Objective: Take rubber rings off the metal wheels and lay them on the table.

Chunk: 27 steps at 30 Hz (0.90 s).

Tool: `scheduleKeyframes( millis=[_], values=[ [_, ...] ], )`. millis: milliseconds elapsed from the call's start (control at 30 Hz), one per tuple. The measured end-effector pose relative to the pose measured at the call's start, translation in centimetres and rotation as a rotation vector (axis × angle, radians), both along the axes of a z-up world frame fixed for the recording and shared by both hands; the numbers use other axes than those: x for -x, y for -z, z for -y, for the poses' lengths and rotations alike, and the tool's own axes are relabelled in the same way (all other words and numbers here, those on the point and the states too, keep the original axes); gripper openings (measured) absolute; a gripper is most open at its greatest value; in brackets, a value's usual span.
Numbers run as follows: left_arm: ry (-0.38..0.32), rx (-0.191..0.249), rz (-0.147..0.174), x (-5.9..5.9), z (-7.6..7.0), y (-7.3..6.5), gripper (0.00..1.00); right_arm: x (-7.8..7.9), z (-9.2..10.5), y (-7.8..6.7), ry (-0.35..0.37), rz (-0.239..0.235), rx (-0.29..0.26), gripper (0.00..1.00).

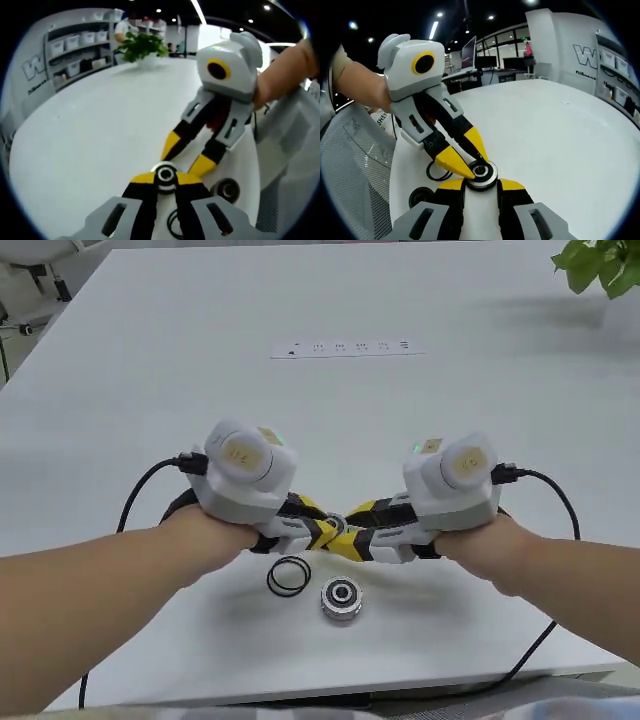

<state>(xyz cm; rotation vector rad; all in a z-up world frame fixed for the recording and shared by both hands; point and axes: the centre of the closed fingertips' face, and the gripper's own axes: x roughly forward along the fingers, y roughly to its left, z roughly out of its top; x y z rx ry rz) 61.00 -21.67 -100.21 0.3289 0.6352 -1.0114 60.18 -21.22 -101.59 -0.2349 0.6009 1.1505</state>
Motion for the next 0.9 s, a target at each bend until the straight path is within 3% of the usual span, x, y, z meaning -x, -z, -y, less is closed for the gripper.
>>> scheduleKeyframes(
  millis=[900],
  values=[
    [-0.011, 0.001, 0.004, -0.10, -0.18, 0.11, 0.14, 0.22, 0.97, 0.29, 0.002, -0.026, 0.006, 0.06]
  ],
)
